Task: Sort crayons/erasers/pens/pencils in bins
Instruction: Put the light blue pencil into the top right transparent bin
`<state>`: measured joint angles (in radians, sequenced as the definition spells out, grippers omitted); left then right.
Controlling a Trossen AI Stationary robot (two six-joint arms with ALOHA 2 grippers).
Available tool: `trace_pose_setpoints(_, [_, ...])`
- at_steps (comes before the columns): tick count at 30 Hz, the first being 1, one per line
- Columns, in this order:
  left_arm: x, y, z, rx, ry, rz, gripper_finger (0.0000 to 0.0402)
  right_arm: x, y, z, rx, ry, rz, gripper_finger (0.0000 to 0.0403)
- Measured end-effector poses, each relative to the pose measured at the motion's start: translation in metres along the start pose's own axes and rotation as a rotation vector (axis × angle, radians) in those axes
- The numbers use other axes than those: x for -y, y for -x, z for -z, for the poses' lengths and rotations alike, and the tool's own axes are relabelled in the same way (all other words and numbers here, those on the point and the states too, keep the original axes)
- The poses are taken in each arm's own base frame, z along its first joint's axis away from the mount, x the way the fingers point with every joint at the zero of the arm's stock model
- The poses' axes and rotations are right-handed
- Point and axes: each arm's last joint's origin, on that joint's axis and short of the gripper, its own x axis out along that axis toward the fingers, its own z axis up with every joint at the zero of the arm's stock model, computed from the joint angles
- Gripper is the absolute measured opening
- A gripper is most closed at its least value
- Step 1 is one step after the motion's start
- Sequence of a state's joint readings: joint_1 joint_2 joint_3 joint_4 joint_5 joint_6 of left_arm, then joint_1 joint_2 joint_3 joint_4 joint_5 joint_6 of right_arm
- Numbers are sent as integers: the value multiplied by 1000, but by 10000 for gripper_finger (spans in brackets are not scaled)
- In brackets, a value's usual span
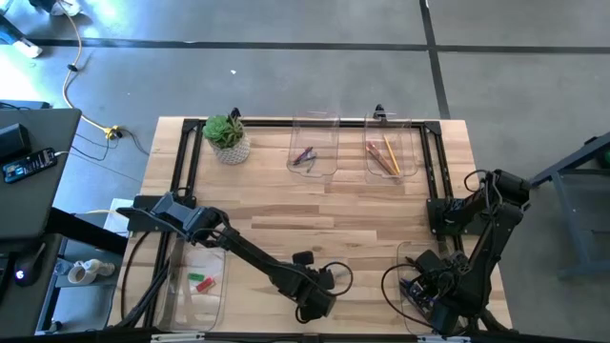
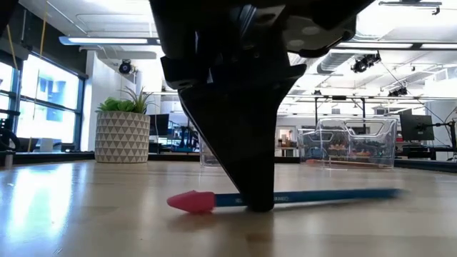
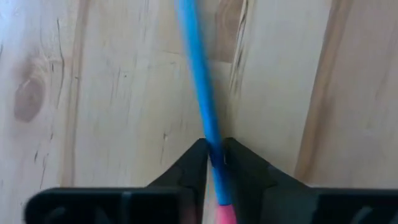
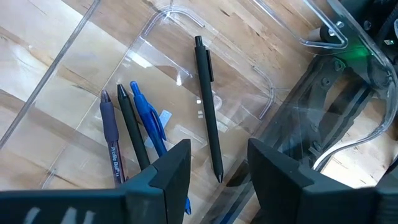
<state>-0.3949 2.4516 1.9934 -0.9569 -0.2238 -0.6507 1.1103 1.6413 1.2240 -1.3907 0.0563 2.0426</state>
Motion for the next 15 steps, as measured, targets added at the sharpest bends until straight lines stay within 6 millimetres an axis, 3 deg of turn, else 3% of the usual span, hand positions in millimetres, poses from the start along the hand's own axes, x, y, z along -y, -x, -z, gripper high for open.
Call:
trace_pose_setpoints(5, [0,0,0,-15,0,16,7,0,0,0,0,2,-1,149])
trace_pose_setpoints(15, [0,2,-1,-40,8,79,3,14,26,-12,44,20,-172,149])
